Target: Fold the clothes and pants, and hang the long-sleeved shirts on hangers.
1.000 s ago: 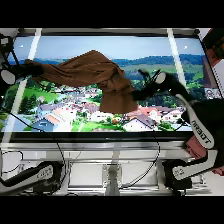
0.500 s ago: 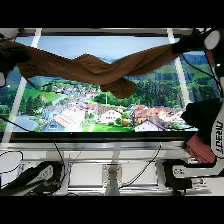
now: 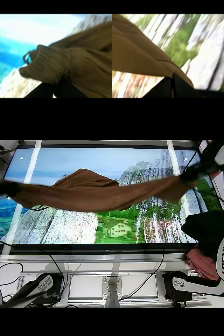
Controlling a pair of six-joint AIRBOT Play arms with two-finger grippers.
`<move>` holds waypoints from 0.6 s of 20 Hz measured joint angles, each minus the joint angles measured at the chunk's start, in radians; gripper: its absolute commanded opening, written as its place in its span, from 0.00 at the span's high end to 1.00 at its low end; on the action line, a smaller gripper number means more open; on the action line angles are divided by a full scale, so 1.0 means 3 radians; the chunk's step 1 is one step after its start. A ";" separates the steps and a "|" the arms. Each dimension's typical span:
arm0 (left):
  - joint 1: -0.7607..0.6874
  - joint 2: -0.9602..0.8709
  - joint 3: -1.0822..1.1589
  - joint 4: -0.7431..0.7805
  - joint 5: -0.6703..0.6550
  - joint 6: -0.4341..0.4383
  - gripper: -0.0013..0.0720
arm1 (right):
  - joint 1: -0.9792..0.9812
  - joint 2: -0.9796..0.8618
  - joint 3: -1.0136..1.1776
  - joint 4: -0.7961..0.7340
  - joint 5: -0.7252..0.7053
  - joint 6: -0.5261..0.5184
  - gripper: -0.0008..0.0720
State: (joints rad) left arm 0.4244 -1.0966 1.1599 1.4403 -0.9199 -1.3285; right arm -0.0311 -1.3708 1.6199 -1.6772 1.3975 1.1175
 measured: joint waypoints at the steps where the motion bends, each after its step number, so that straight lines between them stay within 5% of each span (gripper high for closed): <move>1: 0.0113 -0.0027 -0.0013 0.0004 -0.0252 0.0112 0.93 | 0.0000 0.0066 -0.0231 0.0001 0.0106 0.0038 0.98; 6: 0.0532 -0.0196 -0.0231 0.0051 -0.1082 0.0732 0.93 | 0.0000 0.0562 -0.1486 0.0106 0.0409 0.0277 0.98; 12: 0.0666 -0.0389 -0.0378 0.0149 -0.1239 0.0993 0.93 | 0.0000 0.1288 -0.2543 0.0706 0.0496 0.0464 0.98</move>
State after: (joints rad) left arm 0.6243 -1.2133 1.0466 1.4849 -1.2915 -1.0306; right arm -0.0311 -0.9844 0.8570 -1.4654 1.5463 1.2568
